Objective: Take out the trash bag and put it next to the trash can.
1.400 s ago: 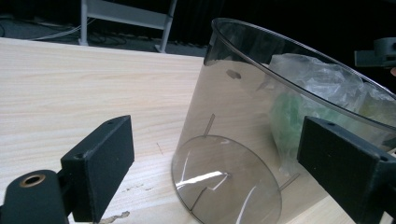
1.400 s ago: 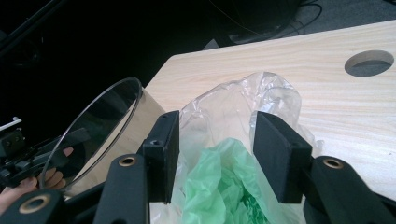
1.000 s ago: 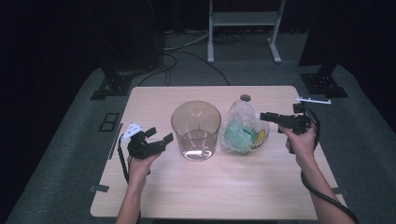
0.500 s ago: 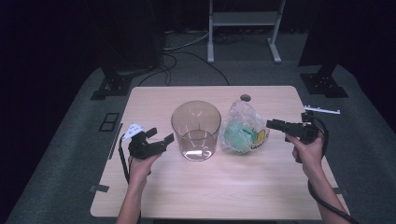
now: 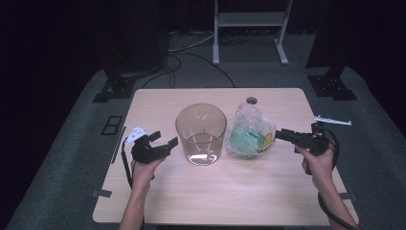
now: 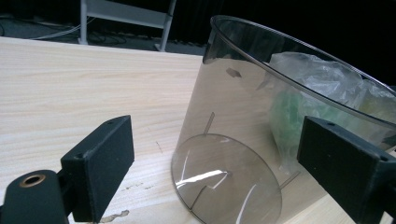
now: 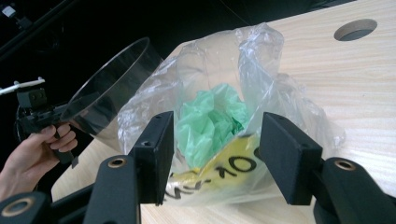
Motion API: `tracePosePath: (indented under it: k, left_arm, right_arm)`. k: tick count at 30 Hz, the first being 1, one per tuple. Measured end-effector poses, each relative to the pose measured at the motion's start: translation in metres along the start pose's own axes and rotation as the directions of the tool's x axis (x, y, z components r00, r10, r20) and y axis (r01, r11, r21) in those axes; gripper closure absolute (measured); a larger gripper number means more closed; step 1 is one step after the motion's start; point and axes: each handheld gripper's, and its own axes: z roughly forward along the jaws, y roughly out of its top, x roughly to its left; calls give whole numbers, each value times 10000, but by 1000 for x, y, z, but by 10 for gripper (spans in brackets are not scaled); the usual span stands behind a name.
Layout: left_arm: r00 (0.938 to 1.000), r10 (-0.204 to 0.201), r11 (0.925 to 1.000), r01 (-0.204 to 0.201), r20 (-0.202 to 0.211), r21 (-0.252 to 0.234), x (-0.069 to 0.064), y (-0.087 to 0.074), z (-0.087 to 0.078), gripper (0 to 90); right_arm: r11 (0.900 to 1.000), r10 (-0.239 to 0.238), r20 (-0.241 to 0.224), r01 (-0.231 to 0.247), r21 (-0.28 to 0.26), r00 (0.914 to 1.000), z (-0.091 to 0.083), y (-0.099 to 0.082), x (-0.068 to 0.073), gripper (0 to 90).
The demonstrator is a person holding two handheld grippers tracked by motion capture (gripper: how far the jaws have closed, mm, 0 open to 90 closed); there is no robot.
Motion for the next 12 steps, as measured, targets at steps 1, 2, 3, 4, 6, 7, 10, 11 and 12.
tracePosePath:
  k: [1, 2, 3, 4, 6, 7, 10, 11, 12]
  left_arm:
    - [10000, -7, 10000, 7, 2, 1, 0, 0, 0, 98]
    - [10000, -12, 10000, 12, 9, 0, 0, 0, 0, 98]
    - [10000, 3, 10000, -3, 7, 8, 0, 0, 0, 98]
    - [10000, 19, 10000, -19, 9, 18, -1, 0, 0, 98]
    - [10000, 41, 10000, -41, 20, 1, -1, 0, -1, 98]
    - [10000, 15, 10000, -15, 33, -34, -2, 1, -1, 98]
    - [9999, 91, 10000, -91, 52, -21, -3, 2, -1, 98]
    - [10000, 65, 10000, -65, 66, -55, -3, 2, -1, 98]
    - [9999, 88, 9999, -87, 82, -85, -3, 2, -1, 98]
  right_arm:
    - [10000, -20, 14, 20, 10, 10000, -1, -1, 1, 442]
    - [10000, -60, 50, 60, 1, 10000, -2, -3, 1, 441]
    - [9999, -121, 88, 121, -8, 9999, -3, -5, 2, 436]
    - [9999, -145, 118, 145, -18, 9998, -4, -6, 2, 432]
    - [9997, -226, 125, 227, -80, 9997, -8, -10, 3, 429]
    - [9996, -240, 143, 242, -115, 9996, -9, -12, 4, 422]
    - [9989, -264, 122, 269, -389, 9996, -17, -21, 5, 413]
    - [9986, -258, 141, 264, -463, 9996, -19, -25, 5, 405]
    - [9980, -289, 197, 300, -558, 9994, -21, -30, 5, 403]
